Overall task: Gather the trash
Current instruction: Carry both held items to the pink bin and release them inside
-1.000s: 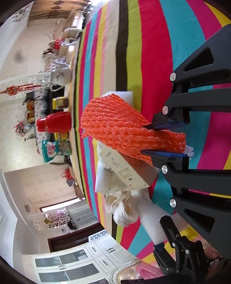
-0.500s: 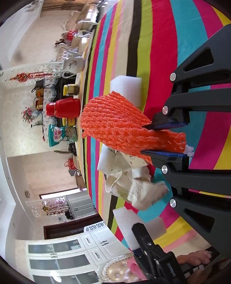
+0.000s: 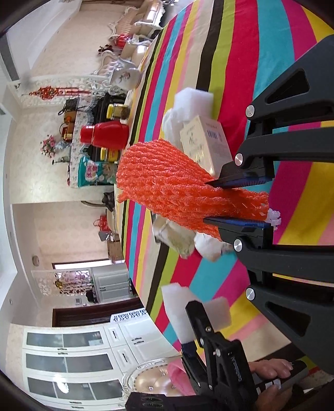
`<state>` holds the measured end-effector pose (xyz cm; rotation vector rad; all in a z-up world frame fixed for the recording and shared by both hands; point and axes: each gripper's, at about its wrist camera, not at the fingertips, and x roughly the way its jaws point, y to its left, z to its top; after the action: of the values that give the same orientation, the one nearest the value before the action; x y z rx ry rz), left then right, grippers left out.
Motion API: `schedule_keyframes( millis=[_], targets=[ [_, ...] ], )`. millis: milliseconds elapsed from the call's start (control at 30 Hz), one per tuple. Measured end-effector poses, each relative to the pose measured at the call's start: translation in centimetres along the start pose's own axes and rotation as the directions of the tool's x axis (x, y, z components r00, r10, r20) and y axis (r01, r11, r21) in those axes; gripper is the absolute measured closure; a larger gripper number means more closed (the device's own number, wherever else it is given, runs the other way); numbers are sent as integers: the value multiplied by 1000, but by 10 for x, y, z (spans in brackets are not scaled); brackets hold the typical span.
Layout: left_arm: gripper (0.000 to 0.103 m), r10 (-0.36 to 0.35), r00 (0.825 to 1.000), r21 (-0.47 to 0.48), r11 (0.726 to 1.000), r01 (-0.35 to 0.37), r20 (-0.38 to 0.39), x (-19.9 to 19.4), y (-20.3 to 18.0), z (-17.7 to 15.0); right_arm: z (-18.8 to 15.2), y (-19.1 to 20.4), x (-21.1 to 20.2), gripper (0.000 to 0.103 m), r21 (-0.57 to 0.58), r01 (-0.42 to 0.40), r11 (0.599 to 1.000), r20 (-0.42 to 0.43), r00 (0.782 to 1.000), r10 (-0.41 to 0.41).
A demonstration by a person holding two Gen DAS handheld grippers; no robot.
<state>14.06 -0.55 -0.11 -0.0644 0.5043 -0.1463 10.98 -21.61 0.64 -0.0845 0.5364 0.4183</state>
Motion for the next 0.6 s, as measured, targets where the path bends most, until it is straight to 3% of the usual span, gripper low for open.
schedule_keyframes(
  millis=[200, 600],
  targets=[
    [38, 29, 999, -4, 1000, -29, 12, -18, 19, -4, 6, 27, -3, 81, -25, -38, 999, 10, 999, 38],
    [37, 154, 987, -41, 987, -152, 48, -72, 78, -11, 27, 104, 13, 81, -115, -151, 982, 10, 988, 154]
  ],
)
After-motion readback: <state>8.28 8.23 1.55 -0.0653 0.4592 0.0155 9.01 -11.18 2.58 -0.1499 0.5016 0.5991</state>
